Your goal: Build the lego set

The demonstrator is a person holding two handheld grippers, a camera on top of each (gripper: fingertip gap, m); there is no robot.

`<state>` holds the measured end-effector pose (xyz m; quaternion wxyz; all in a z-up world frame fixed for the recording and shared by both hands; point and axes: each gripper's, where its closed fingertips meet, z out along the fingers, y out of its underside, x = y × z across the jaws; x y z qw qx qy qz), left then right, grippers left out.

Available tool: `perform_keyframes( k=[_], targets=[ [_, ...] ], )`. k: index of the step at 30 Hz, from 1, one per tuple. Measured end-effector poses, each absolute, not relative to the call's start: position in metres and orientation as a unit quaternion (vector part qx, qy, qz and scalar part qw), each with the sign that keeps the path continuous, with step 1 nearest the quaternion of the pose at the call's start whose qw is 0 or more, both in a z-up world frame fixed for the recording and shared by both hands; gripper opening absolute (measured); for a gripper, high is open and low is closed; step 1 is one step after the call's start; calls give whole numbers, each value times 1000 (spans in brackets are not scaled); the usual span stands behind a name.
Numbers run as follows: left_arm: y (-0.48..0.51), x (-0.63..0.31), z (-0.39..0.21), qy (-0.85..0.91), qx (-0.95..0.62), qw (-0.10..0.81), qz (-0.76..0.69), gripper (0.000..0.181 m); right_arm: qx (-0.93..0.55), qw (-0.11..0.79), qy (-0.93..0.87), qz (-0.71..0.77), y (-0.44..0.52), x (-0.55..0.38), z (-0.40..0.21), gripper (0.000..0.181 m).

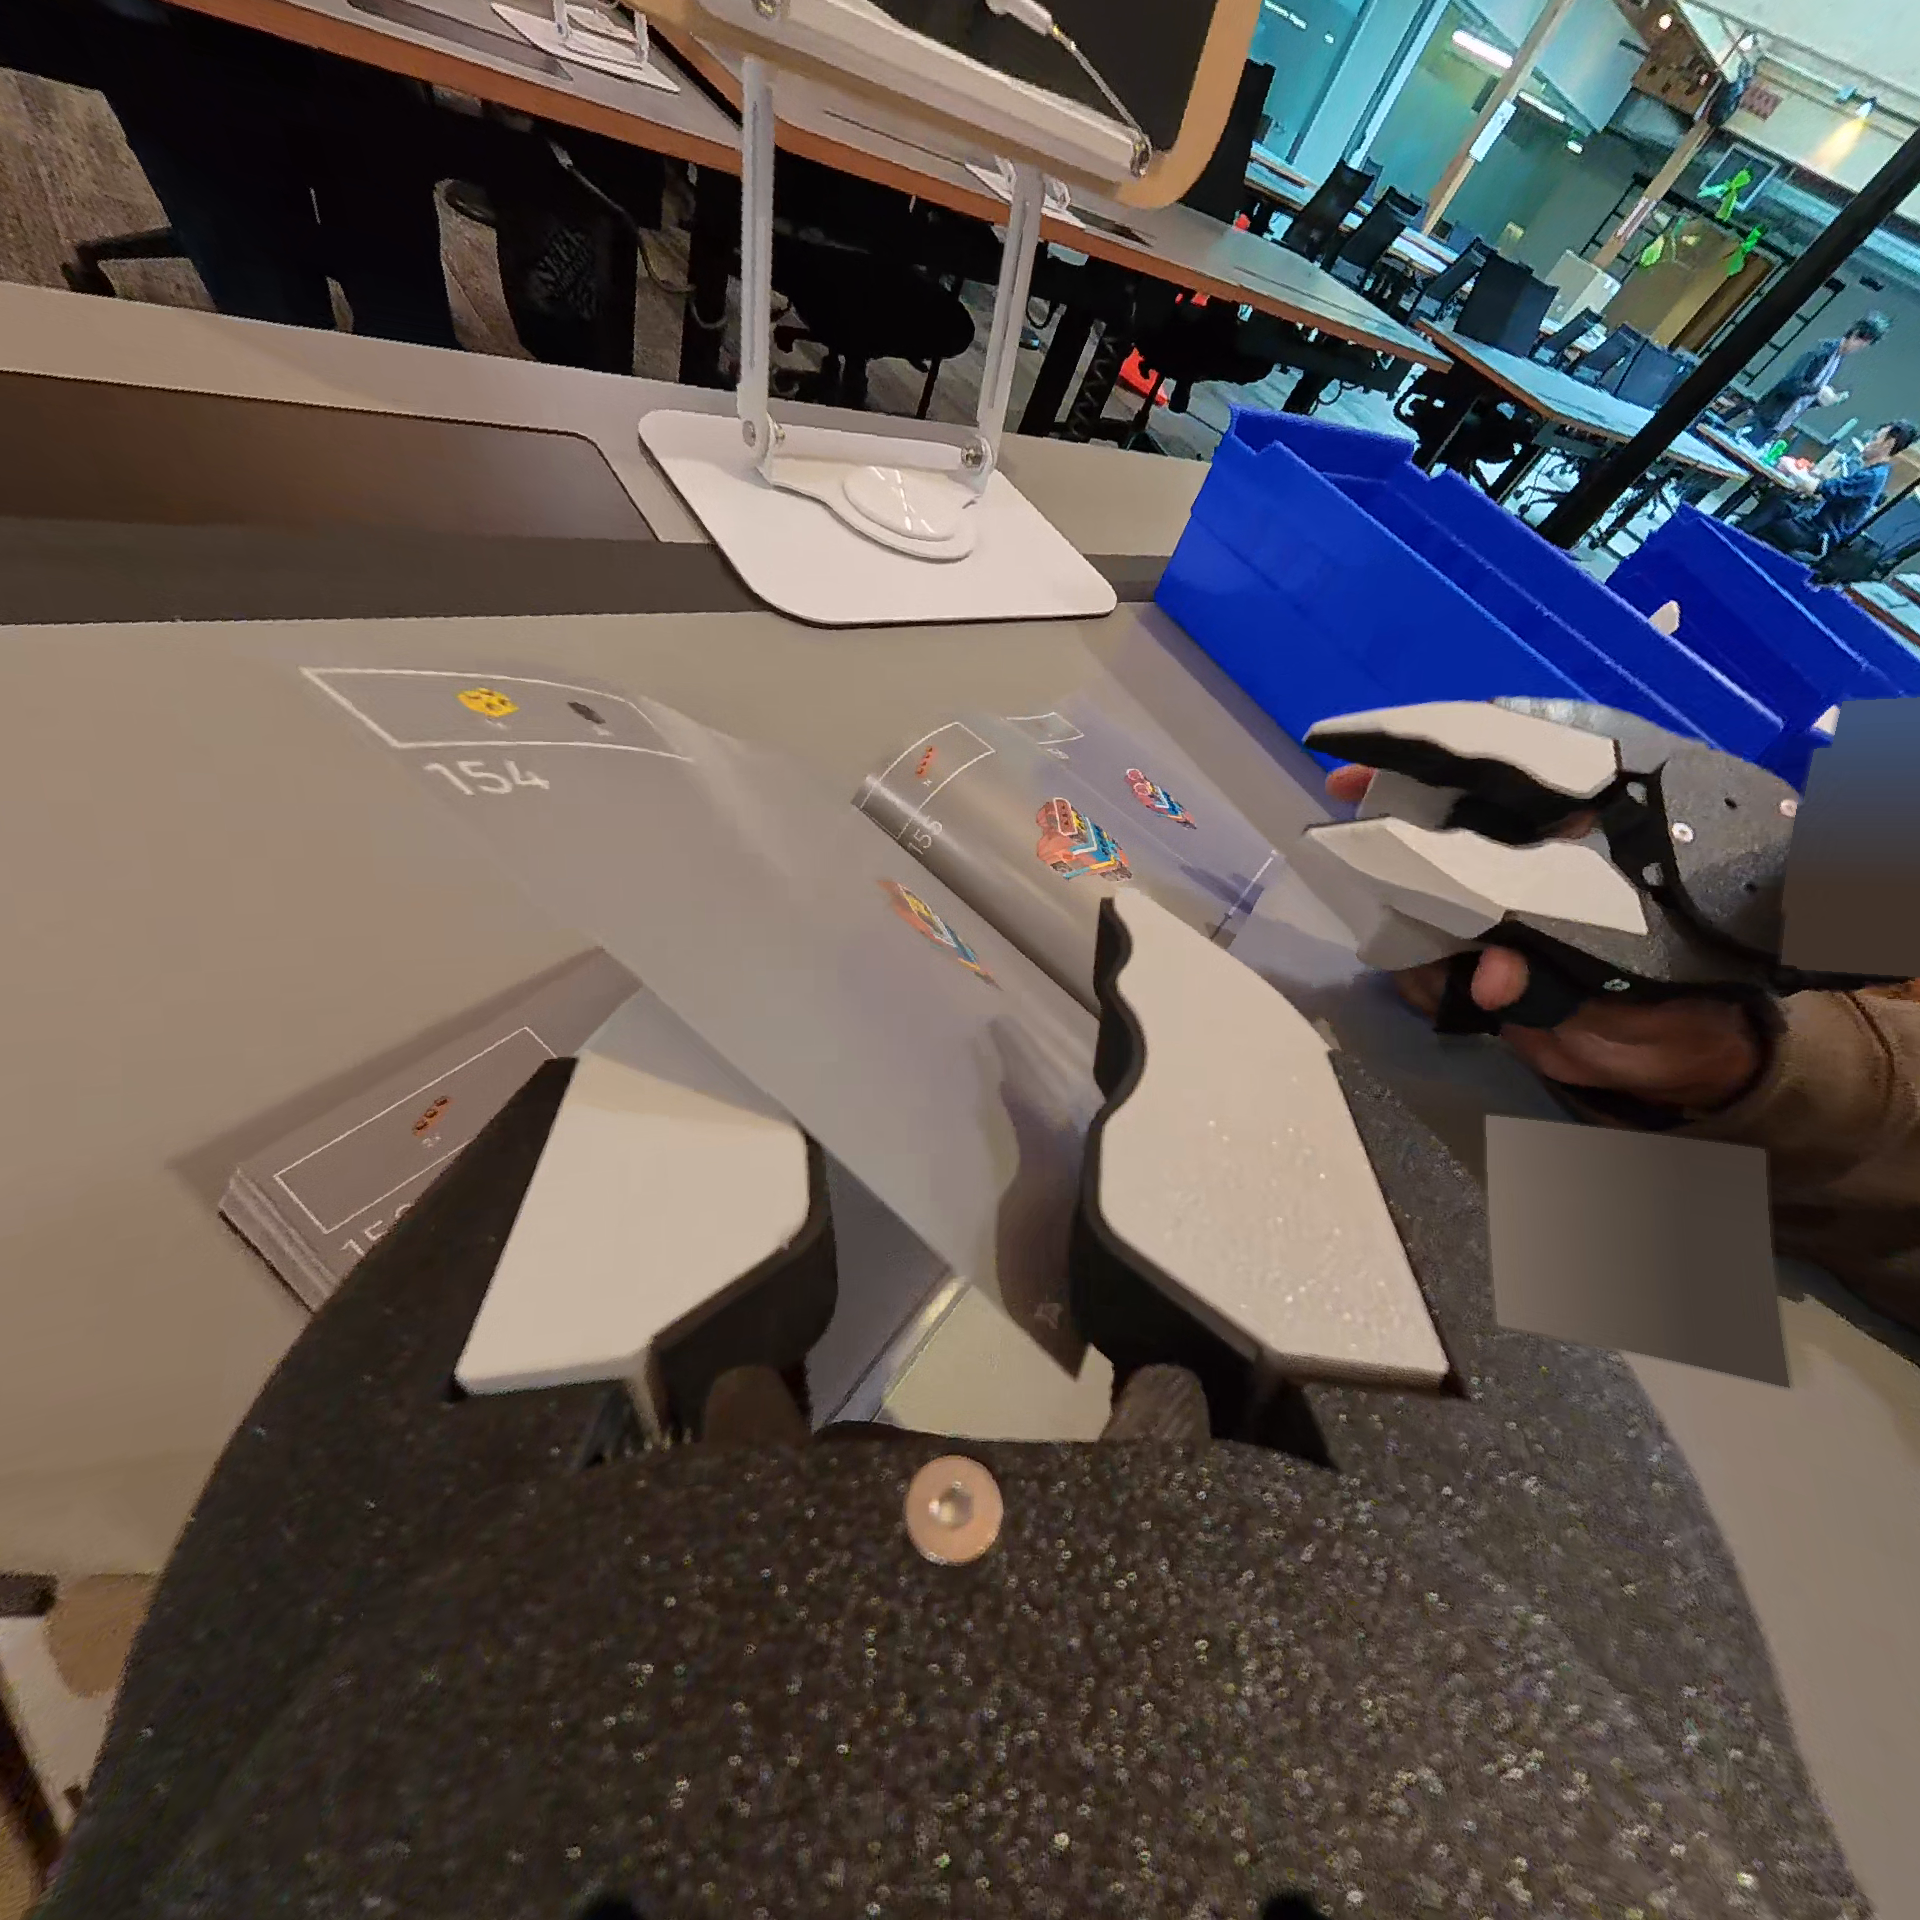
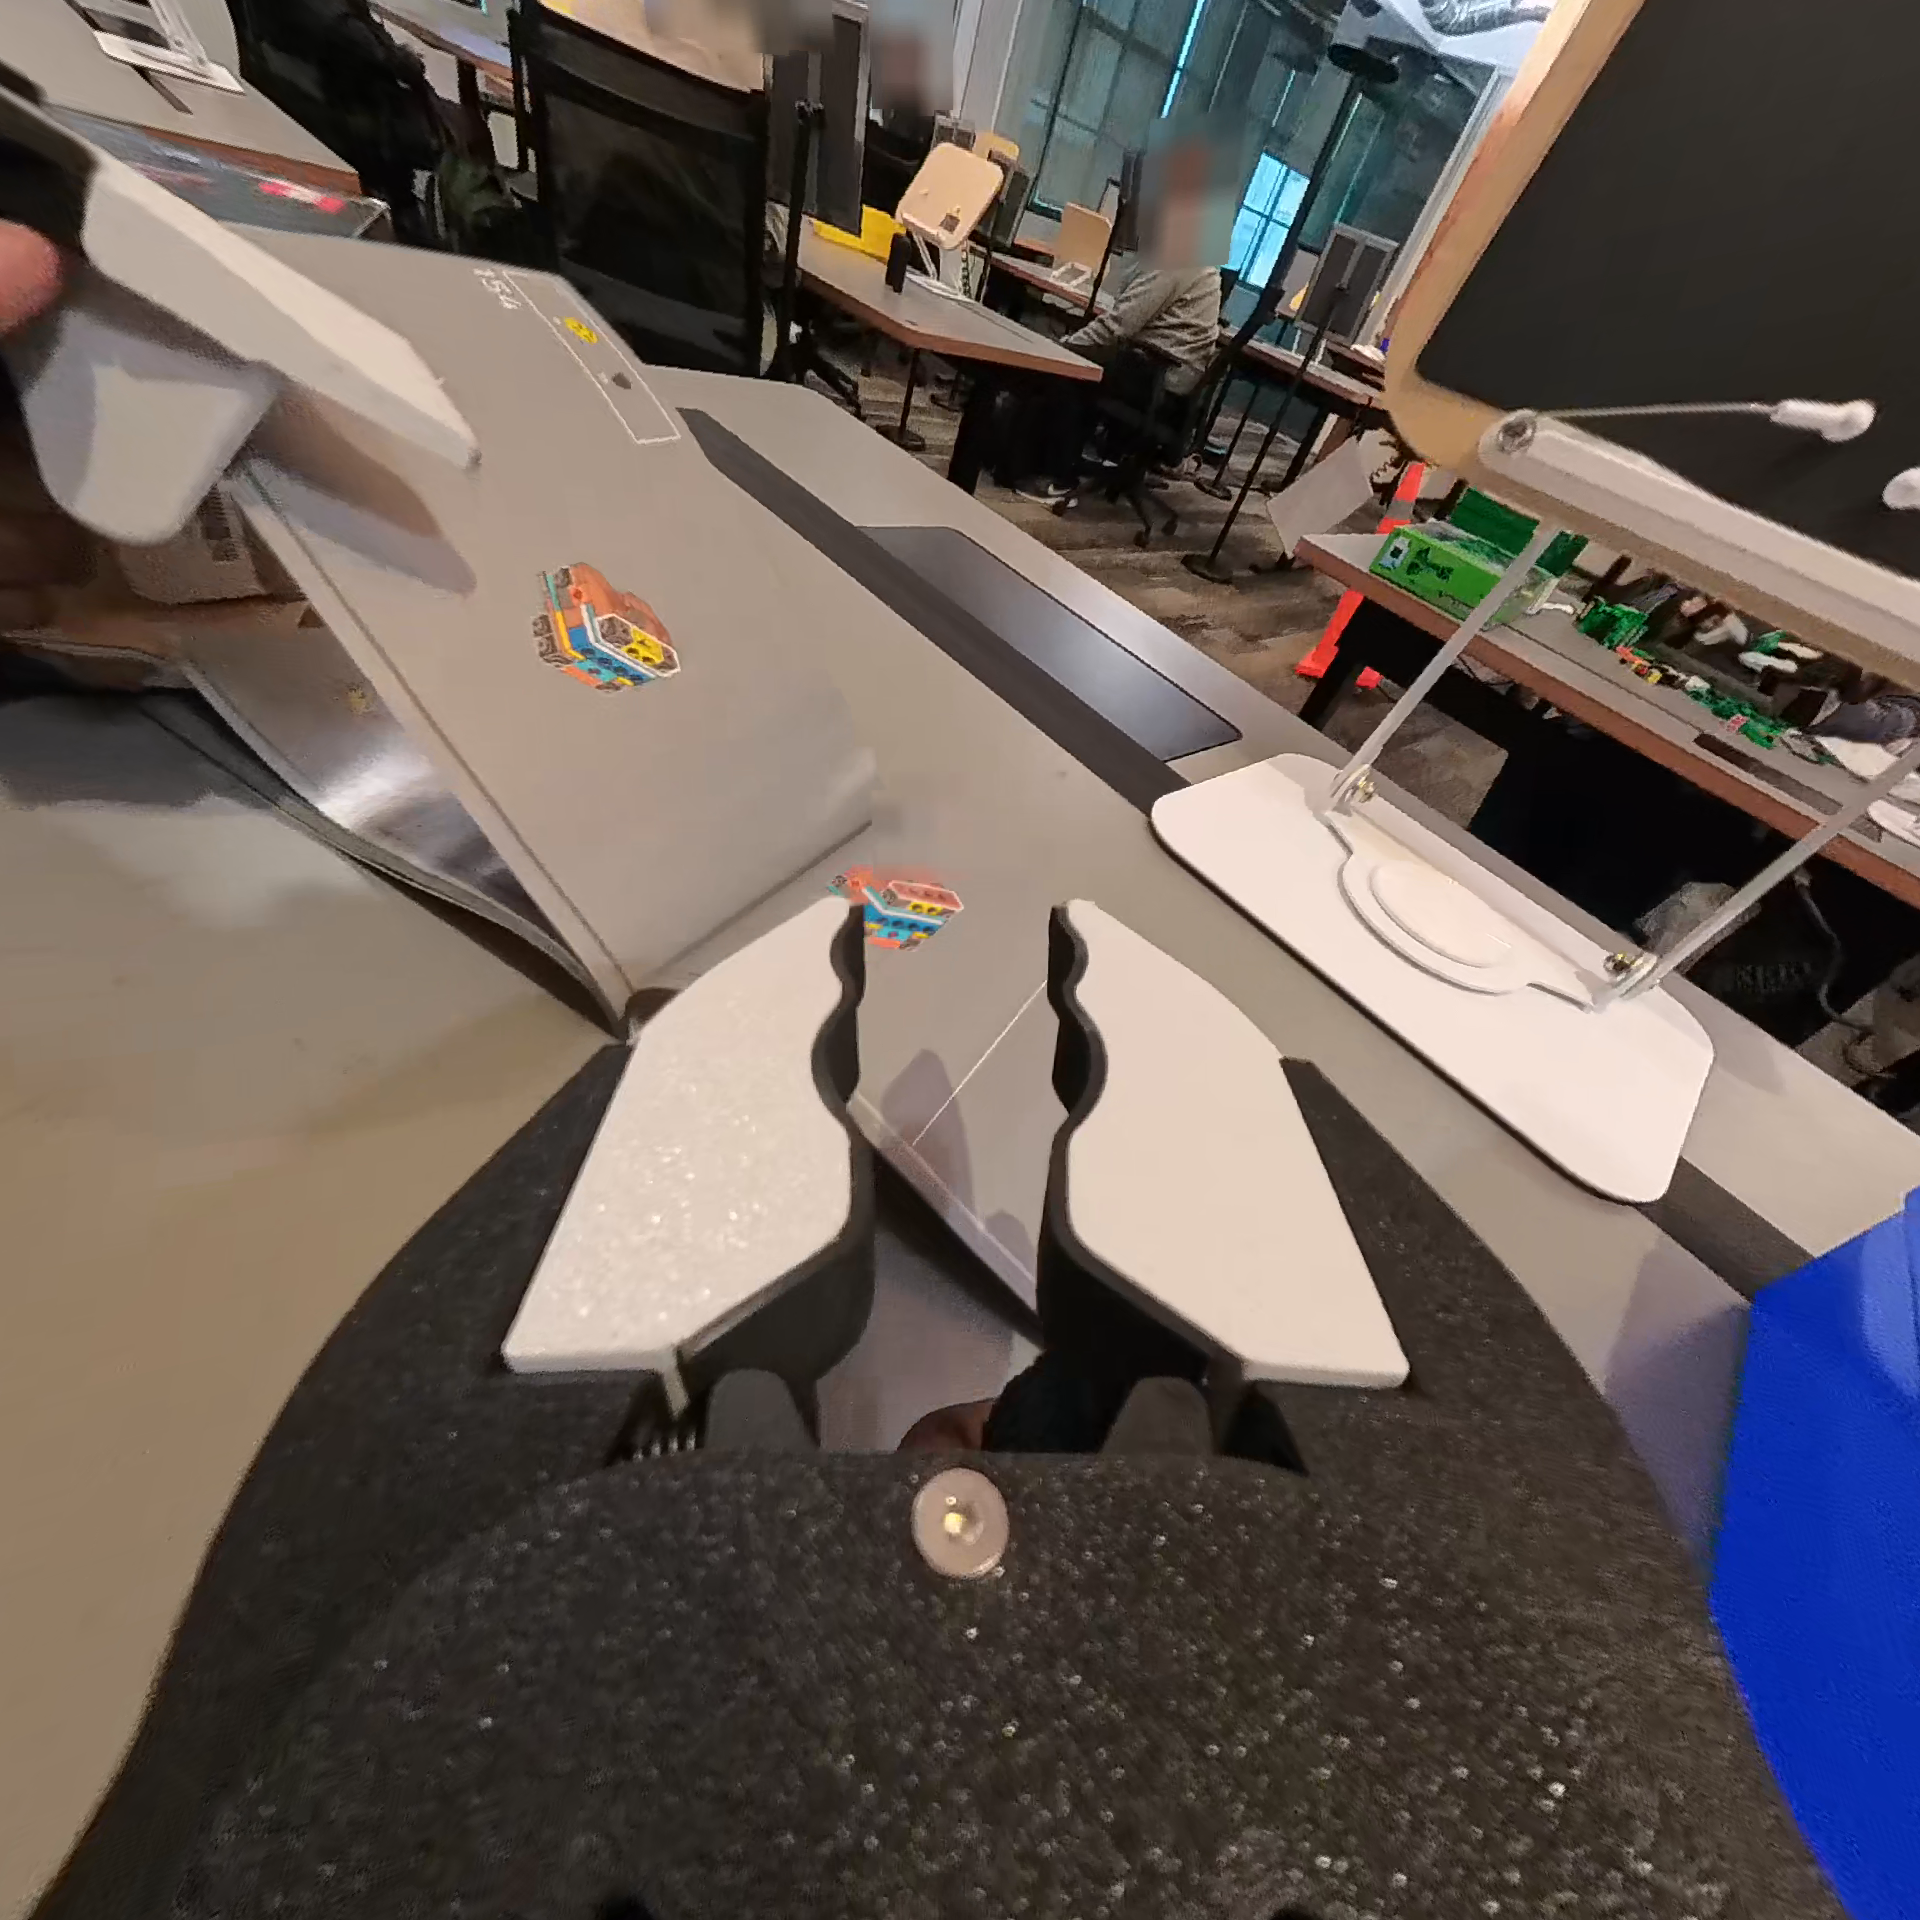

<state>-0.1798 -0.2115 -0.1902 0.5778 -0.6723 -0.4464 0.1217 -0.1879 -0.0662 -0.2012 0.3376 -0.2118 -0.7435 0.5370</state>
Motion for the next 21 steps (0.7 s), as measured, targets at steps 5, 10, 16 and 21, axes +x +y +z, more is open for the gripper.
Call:
perform_keyframes(
  k=[5, 10, 16, 21],
  targets=[
    [-222, -183, -185, -466, -648, 592, 110, 44, -216, 332, -741, 542, -63, -181, -204, 33],
    [-227, -184, -185, -481, -629, 604, 86, 36, -214, 337, -738, 545, -61, -178, -203, 32],
    [-230, -186, -188, -488, -624, 605, 80, 30, -210, 341, -737, 545, -61, -177, -202, 32],
    [-230, -186, -189, -489, -621, 607, 79, 25, -202, 347, -739, 541, -63, -176, -203, 32]
  ],
)
